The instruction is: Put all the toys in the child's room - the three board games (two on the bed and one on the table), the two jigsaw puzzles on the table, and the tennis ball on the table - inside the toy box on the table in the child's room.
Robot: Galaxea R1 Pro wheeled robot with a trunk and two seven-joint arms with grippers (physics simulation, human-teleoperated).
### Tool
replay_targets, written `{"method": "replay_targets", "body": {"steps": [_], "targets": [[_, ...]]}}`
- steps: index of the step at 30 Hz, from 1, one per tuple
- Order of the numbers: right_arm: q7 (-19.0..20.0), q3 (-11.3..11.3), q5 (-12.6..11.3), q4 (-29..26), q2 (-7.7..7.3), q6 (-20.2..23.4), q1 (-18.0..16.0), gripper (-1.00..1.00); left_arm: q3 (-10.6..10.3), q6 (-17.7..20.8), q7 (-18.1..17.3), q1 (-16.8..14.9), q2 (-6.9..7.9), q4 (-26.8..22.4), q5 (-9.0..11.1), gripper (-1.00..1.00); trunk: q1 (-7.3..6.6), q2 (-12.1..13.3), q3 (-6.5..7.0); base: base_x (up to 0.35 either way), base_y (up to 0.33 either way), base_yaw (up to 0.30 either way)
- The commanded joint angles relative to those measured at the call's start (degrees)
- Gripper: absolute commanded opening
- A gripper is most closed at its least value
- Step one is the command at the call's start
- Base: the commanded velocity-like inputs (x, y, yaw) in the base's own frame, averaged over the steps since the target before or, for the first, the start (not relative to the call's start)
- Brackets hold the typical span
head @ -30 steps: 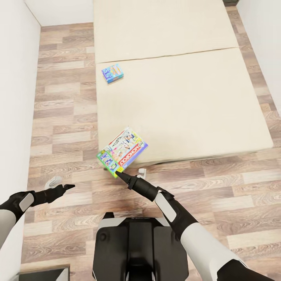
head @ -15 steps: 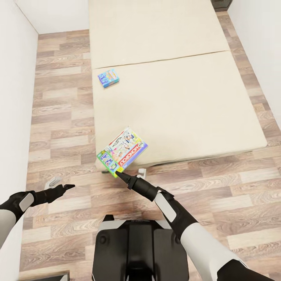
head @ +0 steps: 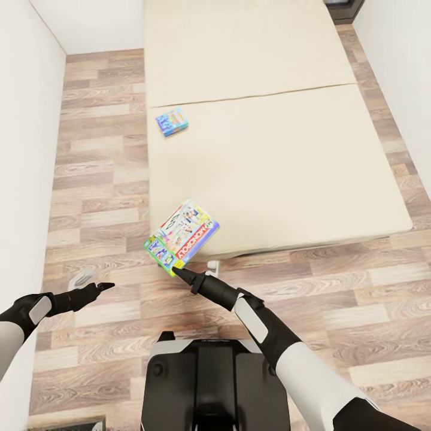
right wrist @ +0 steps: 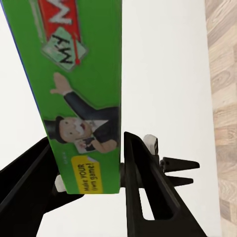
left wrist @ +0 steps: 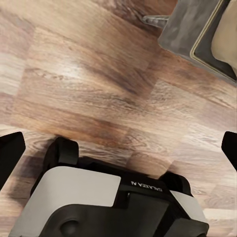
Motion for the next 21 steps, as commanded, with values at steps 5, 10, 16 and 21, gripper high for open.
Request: {"method": "replay_targets", "body": {"steps": [5, 10, 16, 21], "targets": [[0.09, 0.14, -0.57, 0.02, 0.00, 0.54, -0.03, -1.00, 0.00, 0.47, -0.03, -0.02, 0.01, 0.00, 0.40, 1.00, 0.04, -0.08, 0.24, 0.000, 0.000, 0.213], [0.09, 0.14, -0.57, 0.02, 0.00, 0.51, -0.03, -1.00, -0.01, 0.47, -0.03, -0.01, -0.04, 0.00, 0.40, 1.00, 0.04, -0.08, 0.61, 0.000, 0.000, 0.179], [0.12, 0.13, -0.57, 0.02, 0.00, 0.46, -0.03, -1.00, -0.03, 0.47, 0.02, -0.01, -0.04, 0.00, 0.35, 1.00, 0.04, -0.08, 1.13, 0.000, 0.000, 0.130], [0.12, 0.12, -0.57, 0.02, 0.00, 0.45, -0.03, -1.00, -0.05, 0.50, 0.05, -0.01, -0.09, 0.00, 0.32, 1.00, 0.04, -0.08, 1.57, 0.000, 0.000, 0.113]]}}
